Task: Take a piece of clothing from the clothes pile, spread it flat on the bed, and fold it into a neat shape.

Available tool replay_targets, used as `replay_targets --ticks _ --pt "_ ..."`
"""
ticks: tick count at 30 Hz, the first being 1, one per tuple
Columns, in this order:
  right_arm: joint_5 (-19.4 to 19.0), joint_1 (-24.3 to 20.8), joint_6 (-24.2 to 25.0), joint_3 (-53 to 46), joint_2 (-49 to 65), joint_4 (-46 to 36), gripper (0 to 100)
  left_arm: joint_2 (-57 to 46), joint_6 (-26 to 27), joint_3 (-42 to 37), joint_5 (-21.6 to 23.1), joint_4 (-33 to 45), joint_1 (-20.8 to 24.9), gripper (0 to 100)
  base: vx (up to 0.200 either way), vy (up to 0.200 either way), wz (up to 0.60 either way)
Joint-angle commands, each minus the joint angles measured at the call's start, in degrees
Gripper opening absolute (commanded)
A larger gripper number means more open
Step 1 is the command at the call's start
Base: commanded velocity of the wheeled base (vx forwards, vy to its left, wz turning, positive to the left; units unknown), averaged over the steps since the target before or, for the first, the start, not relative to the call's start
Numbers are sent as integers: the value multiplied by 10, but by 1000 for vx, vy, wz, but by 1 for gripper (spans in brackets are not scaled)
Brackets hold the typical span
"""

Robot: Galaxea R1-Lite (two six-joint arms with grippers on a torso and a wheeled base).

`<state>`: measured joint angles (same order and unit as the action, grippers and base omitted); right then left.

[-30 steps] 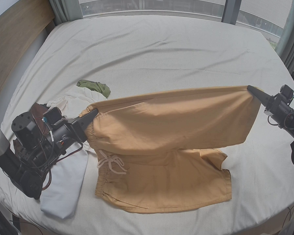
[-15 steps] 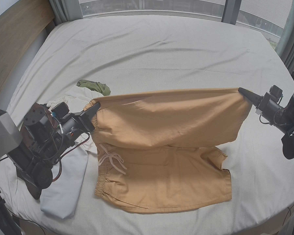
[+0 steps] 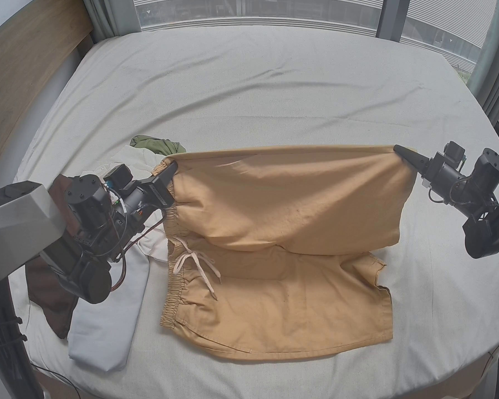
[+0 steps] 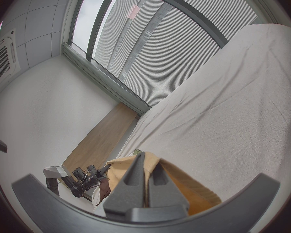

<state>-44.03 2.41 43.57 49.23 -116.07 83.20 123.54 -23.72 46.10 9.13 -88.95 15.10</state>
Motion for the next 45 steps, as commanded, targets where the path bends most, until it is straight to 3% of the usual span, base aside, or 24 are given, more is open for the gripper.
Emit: replay_targets --ticks 1,4,21,22,23,28,35,39,45 --pt "0 -2 13 44 -36 0 0 33 -3 31 -10 -2 -3 0 0 0 0" --pt "0 -4 29 77 -51 -1 0 44 -14 53 -29 -2 -5 0 0 0 0" --pt "0 -4 32 162 -94 -37 0 77 -48 102 -27 -2 -30 0 0 0 0" --pt "0 -4 33 165 -98 -37 100 77 -48 102 -27 -2 -31 0 0 0 0" --pt "1 -4 33 171 -102 -38 100 78 -49 102 -27 -2 -31 100 0 0 0" --pt "9 -3 32 181 -119 -37 100 85 -64 114 -29 -1 -32 100 0 0 0" --pt "9 -3 25 84 -62 -32 100 106 -63 114 -37 -1 -25 100 0 0 0" --pt "9 -3 7 13 -16 -28 100 89 -62 71 -54 2 -17 100 0 0 0" --pt "9 -3 -28 -74 33 -30 100 19 -61 -32 -41 12 -15 100 0 0 0"
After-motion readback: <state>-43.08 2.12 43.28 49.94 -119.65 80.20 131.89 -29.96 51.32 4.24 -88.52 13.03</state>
